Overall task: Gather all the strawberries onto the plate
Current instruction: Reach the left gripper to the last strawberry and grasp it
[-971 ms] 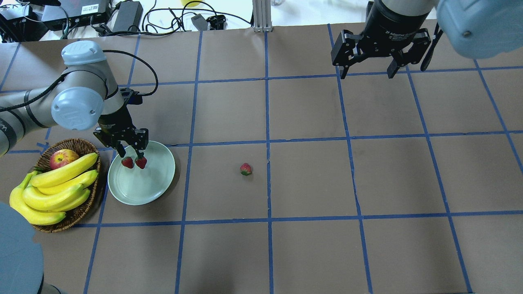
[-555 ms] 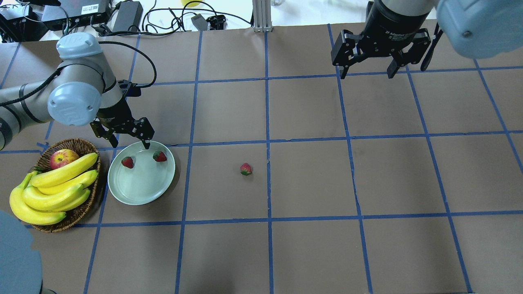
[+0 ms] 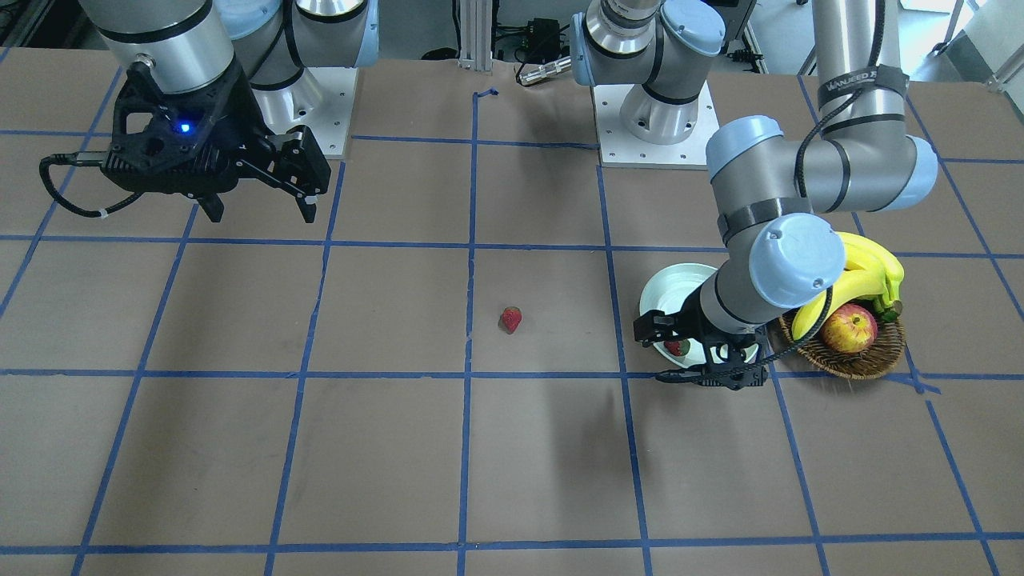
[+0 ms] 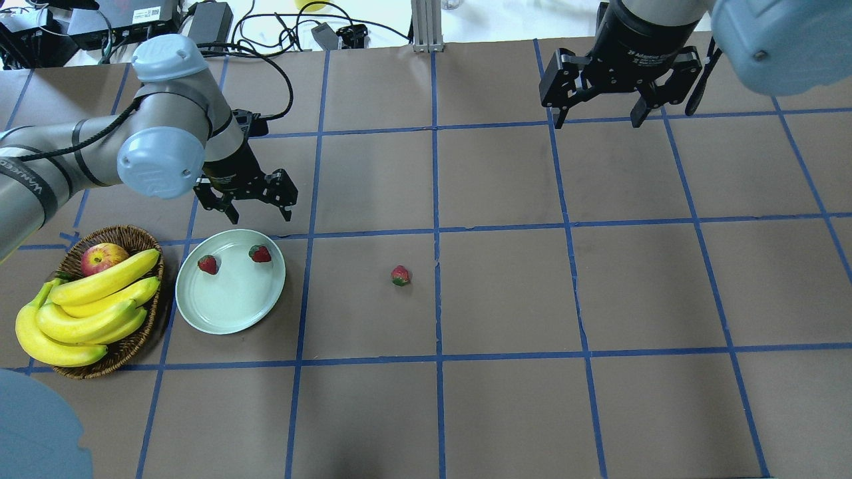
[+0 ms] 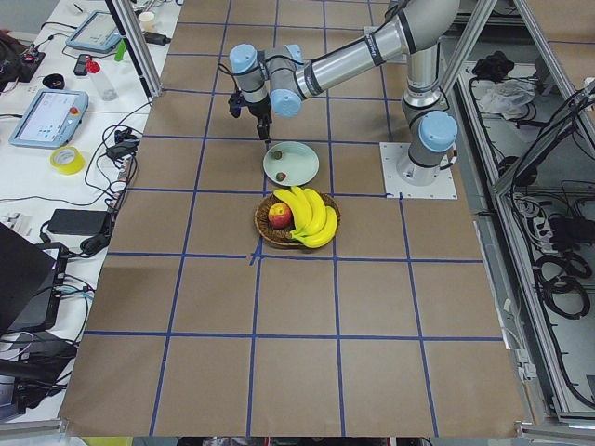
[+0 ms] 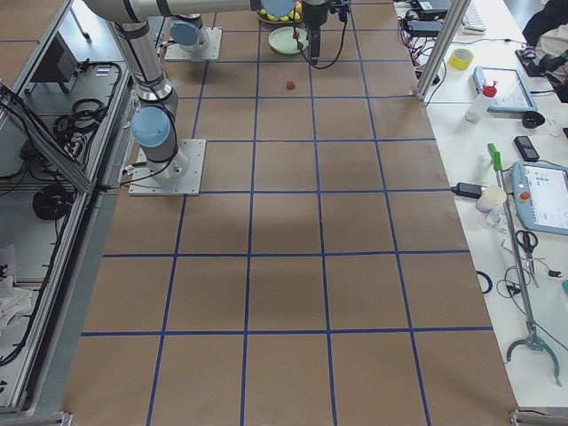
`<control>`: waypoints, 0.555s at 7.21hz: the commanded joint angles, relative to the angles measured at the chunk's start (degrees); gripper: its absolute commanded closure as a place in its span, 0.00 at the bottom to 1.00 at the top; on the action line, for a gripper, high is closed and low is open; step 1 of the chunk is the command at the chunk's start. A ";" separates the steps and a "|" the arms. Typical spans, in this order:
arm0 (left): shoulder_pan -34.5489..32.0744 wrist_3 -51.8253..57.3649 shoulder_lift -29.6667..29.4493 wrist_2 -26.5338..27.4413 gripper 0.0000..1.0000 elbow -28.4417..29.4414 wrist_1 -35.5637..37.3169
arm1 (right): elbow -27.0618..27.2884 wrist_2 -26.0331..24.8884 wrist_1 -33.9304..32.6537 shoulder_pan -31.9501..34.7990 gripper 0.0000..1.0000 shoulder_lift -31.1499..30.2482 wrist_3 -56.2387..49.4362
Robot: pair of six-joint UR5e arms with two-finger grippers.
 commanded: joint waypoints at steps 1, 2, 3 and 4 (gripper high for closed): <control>-6.59 -9.47 -1.03 -4.71 0.00 -0.65 5.12 | 0.00 -0.02 0.06 0.00 0.00 0.00 0.00; -9.49 -13.35 -1.39 -5.77 0.00 -1.09 5.86 | 0.00 -0.02 0.06 0.00 0.00 0.00 0.00; -12.56 -18.01 -1.65 -7.00 0.00 -1.18 5.87 | 0.00 -0.02 0.06 0.00 0.00 0.00 0.00; -15.03 -19.79 -2.09 -7.01 0.00 -1.27 6.65 | 0.00 -0.02 0.06 0.00 0.00 0.00 0.00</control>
